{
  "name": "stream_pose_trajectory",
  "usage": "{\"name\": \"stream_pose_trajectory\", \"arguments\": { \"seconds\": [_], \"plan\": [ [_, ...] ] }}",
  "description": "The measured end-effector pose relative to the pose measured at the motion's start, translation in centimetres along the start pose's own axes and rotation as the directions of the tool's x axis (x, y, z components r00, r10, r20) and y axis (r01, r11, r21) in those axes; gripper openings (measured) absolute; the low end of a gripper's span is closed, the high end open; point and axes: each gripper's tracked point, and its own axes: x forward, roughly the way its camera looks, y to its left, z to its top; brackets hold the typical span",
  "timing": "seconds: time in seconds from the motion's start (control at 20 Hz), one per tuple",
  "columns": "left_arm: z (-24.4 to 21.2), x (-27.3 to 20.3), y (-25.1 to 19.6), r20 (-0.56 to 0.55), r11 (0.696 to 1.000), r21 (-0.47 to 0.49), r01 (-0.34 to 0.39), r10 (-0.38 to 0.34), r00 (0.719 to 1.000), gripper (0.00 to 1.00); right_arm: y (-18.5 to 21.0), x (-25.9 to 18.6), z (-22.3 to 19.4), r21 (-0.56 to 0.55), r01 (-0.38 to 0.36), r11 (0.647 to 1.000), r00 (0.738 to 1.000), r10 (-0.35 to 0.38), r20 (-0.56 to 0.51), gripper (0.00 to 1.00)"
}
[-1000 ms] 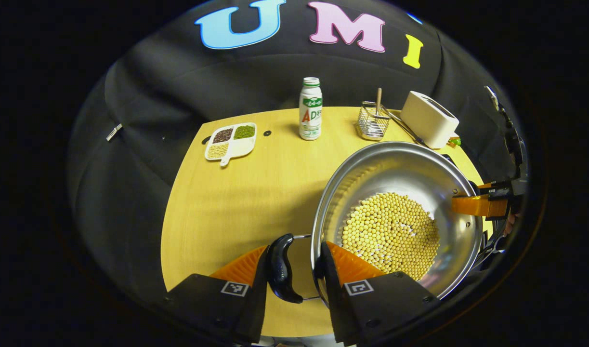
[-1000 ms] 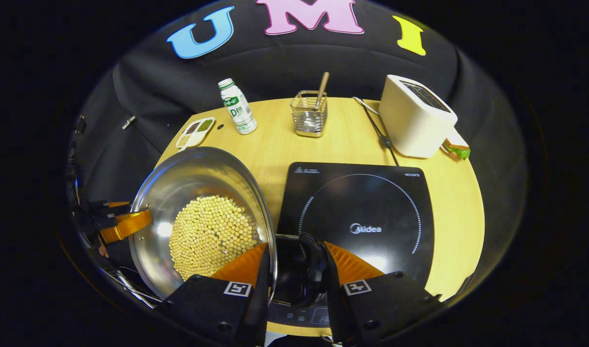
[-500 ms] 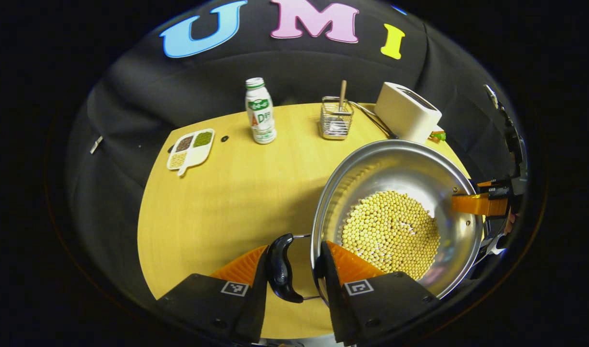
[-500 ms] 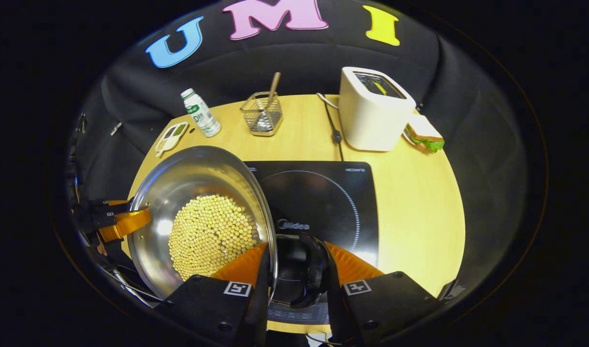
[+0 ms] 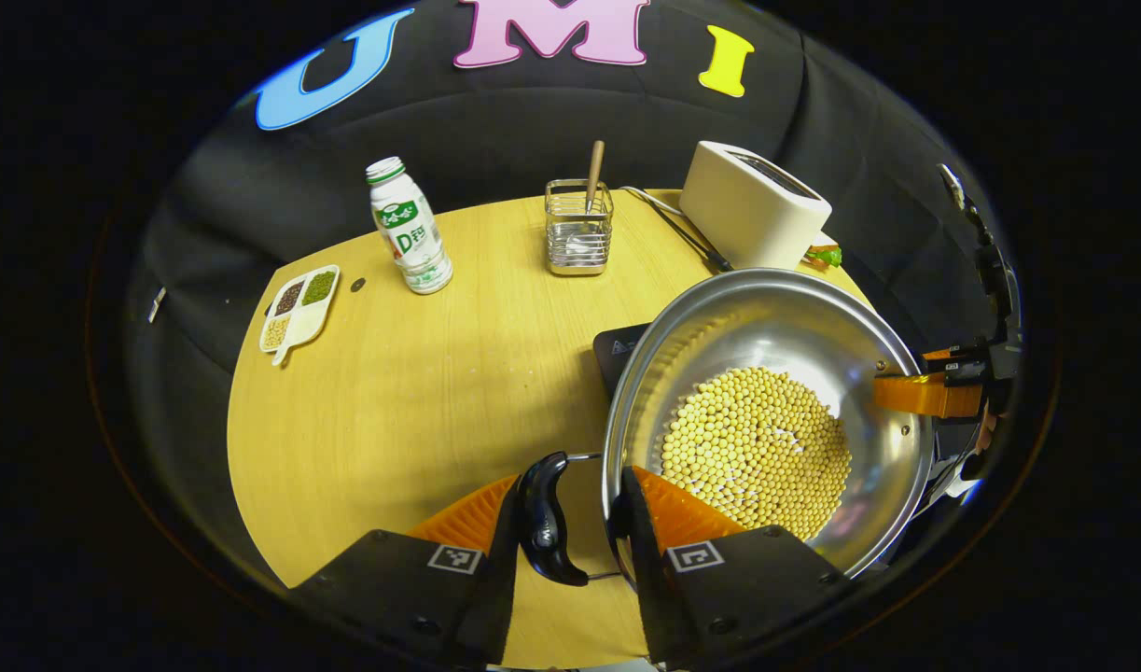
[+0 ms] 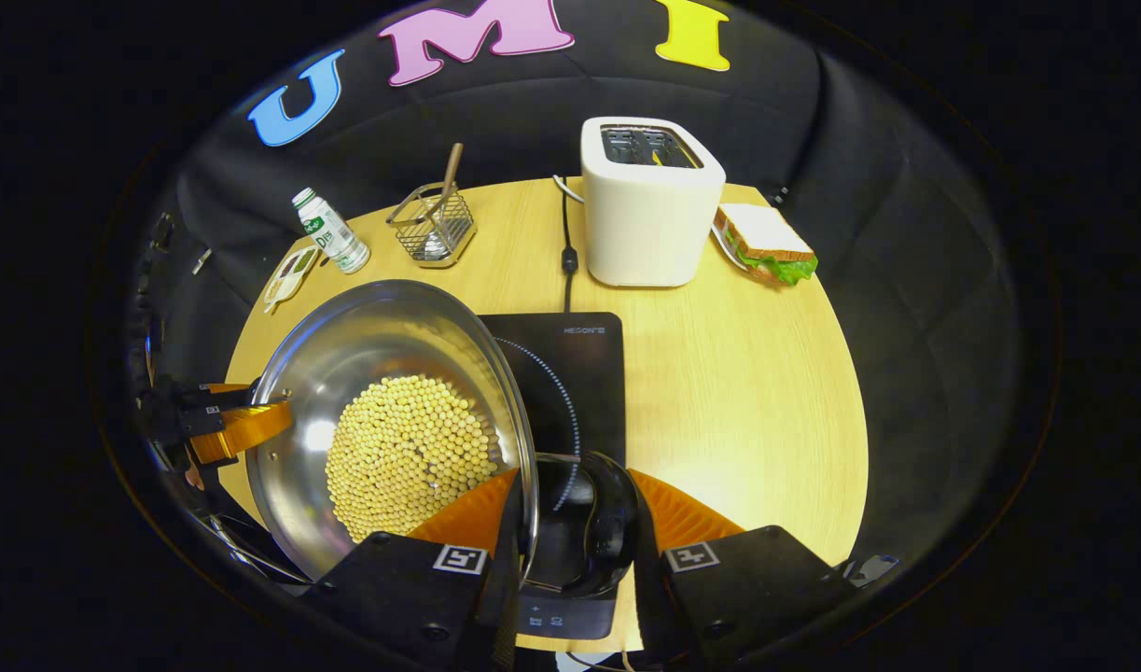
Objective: First push the handle of the pot to place it horizontally, then grasp the pot with both hands and set it on the induction cooktop.
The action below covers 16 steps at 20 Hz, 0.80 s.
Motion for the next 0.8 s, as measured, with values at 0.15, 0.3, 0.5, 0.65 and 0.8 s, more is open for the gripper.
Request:
{"name": "stream_pose_trajectory", "arguments": {
  "seconds": [0.15,0.3,0.5,0.65,0.8],
  "plan": [
    [0.8,1.0,-0.8,-0.001,1.0,0.003,-0.001,0.001,1.0,0.58,-0.8,0.8,0.4,0.003,-0.002,1.0,1.0,0.002,-0.007,0.54],
    [1.2,1.5,-1.4,-0.005,1.0,0.004,0.001,-0.001,1.0,0.54,-1.5,1.1,0.5,0.009,0.001,1.0,1.0,0.0,-0.014,0.54],
    [1.7,1.9,-1.5,0.006,1.0,0.007,-0.008,0.008,1.0,0.58,-1.8,1.5,0.8,0.008,-0.009,1.0,1.0,0.009,-0.012,0.54],
    [1.6,1.7,-1.6,0.007,1.0,-0.002,-0.025,0.025,1.0,0.58,-1.9,1.8,0.9,0.001,-0.028,1.0,1.0,0.028,-0.009,0.54],
    [1.6,1.7,-1.8,0.01,0.999,-0.018,-0.041,0.041,0.999,0.58,-1.9,2.2,1.1,-0.001,-0.046,0.999,0.999,0.046,-0.005,0.54]
  ]
}}
